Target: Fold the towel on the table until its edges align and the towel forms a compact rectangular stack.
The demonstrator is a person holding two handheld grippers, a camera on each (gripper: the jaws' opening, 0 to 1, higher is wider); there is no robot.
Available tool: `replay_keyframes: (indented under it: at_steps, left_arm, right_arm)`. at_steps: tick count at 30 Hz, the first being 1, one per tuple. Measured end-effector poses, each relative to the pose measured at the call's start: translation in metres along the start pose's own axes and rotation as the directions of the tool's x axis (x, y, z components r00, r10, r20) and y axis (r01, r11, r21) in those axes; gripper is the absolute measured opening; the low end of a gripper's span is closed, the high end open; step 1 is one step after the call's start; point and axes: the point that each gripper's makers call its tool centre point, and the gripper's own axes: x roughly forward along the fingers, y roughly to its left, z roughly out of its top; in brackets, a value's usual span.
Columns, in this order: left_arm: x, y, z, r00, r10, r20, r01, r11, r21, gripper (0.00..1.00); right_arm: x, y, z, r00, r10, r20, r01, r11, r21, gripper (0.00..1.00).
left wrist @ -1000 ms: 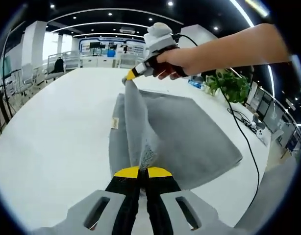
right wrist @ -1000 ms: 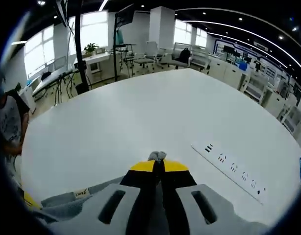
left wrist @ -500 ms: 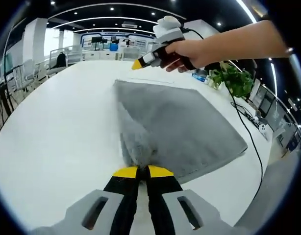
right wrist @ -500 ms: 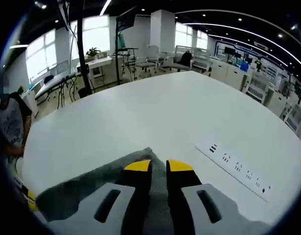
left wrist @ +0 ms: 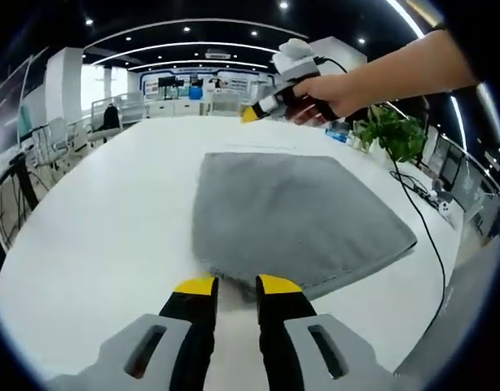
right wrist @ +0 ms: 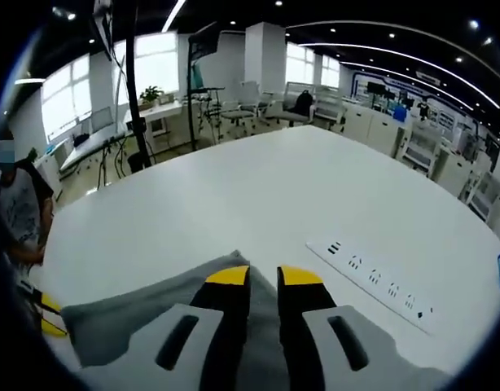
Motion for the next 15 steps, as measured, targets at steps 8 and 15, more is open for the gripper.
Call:
replay_keyframes:
  at_steps: [8, 15]
  left_arm:
    - [-0.011, 0.011, 0.02, 0.995, 0.068, 0.078, -0.073, 0.995, 0.066, 0.21]
    - [0.006, -0.008, 0.011, 1.0, -0.015, 0.008, 0.014, 0.99, 0.141, 0.2]
  right_arm:
    - [-0.027, -0.016, 0.002, 1.0, -0.017, 0.014, 0.017, 1.0, 0.004, 0.14]
    - [-0.053, -0.039, -0.001, 0.999, -0.044, 0.018, 0.044, 0.999, 0.021, 0.15]
